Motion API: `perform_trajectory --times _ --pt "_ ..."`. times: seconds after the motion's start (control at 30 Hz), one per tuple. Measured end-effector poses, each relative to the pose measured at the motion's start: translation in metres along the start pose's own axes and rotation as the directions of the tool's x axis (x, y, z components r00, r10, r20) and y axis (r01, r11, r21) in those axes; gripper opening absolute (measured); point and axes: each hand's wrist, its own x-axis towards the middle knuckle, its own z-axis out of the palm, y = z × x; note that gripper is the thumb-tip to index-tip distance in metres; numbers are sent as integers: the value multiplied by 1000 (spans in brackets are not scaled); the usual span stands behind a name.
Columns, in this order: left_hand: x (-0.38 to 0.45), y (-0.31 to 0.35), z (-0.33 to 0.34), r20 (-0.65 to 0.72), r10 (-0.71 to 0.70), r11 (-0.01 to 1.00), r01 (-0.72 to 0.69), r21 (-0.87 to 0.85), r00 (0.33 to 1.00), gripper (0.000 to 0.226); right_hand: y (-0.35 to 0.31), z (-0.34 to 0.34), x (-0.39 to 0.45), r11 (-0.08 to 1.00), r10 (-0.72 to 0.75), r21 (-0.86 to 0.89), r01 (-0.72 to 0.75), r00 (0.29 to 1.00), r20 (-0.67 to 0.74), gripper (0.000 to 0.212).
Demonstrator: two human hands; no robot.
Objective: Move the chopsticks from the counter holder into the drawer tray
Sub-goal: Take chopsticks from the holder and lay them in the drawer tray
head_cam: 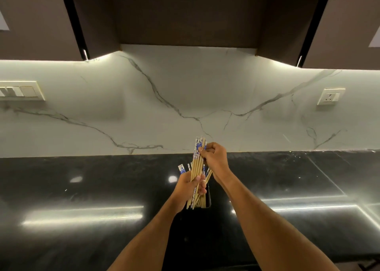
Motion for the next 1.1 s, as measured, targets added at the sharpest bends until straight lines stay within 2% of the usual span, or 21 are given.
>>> perform_trajectory --times 0.23,0.4,0.53,0.63,0.7,0.77,0.8,0.87,0.97,1.1 --pt "-29 7 -1 -2 -9 1000 9 -23 1000 24 -10 -6 -13 997 -15 -70 18 999 39 8" --pt "-41 5 -8 -13 -53 996 53 68 999 22 -25 -9 -13 999 -44 -13 44 999 1 7" --pt "-50 1 -13 -14 -72 993 73 90 997 21 -44 -13 -13 989 -143 34 145 988 -62 1" --pt "-54 -3 -16 -21 -82 993 83 79 996 22 -67 -19 -13 948 -276 98 304 933 -232 3" --pt "-55 -3 -17 -60 -90 995 92 33 994 22 -82 -23 -14 902 -377 59 428 847 -376 7" --pt "-53 -1 -18 -116 -88 995 83 -53 989 22 -90 -25 -19 869 -449 -12 494 778 -440 13" --pt "-49 2 -18 -147 -90 991 75 -108 985 21 -90 -24 -22 864 -467 -36 503 772 -431 12" --pt "-41 10 -17 -201 -95 976 52 -213 975 22 -81 -22 -30 884 -447 -43 465 815 -368 10" --pt "-29 28 -13 -235 -62 943 -20 -331 970 22 -56 -14 -47 946 -315 -1 324 917 -245 13" --pt "-17 51 -8 -268 -16 874 -117 -472 963 20 -14 0 -68 981 -195 -32 193 956 -219 24"
